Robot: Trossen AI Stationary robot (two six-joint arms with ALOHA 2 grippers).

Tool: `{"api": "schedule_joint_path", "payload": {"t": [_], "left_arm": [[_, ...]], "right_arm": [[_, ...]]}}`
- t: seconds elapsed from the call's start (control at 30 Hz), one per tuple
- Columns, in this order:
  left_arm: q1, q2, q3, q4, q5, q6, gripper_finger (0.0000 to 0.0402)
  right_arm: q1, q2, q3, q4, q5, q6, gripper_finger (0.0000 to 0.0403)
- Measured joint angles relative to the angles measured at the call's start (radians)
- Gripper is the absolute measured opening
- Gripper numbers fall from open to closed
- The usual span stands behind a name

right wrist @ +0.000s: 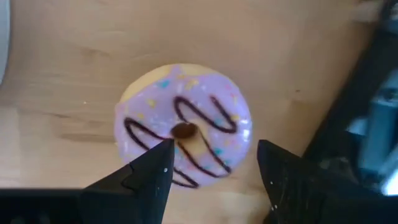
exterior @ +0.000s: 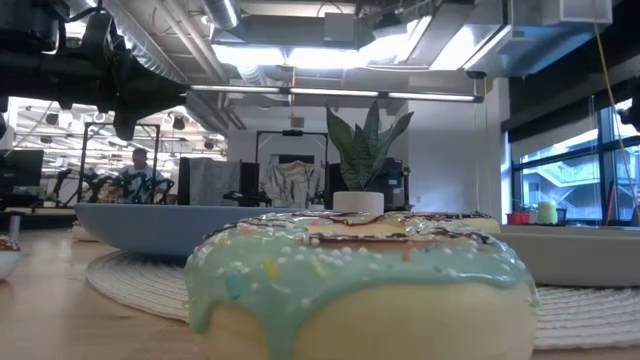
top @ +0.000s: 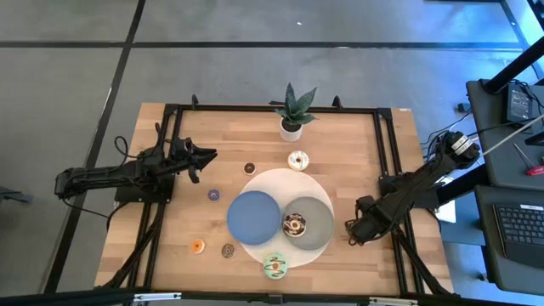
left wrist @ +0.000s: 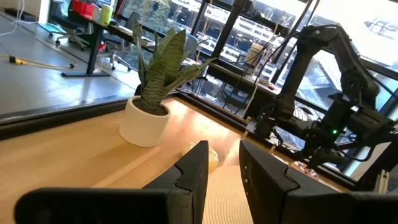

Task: Pick & Place donuts
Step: Put the large purple donut on the gray plate

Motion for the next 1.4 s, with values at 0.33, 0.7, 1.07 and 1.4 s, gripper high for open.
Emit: {"api": "schedule_joint_path", "payload": {"t": [0.33,0.7,1.07,1.4], "left_arm": [[0.0,0.0,0.0,0.0,0.0,-0.009,0.0086],[0.0,0.0,0.0,0.0,-0.001,-0.009,0.0086],[0.0,0.0,0.0,0.0,-0.001,-0.011,0.0086],[0.0,0.0,0.0,0.0,-0.02,-0.011,0.0086]], "right_arm": [[0.0,0.0,-0.082,0.042,-0.089,-0.012,0.0231],[-0.001,0.0,-0.143,0.157,-0.1,-0.033,0.0181],[0.0,0.0,-0.057,0.114,-0.076,-0.108,0.0109],[-0.055,0.0,0.11,0.117,0.123,-0.288,0.0105]]}}
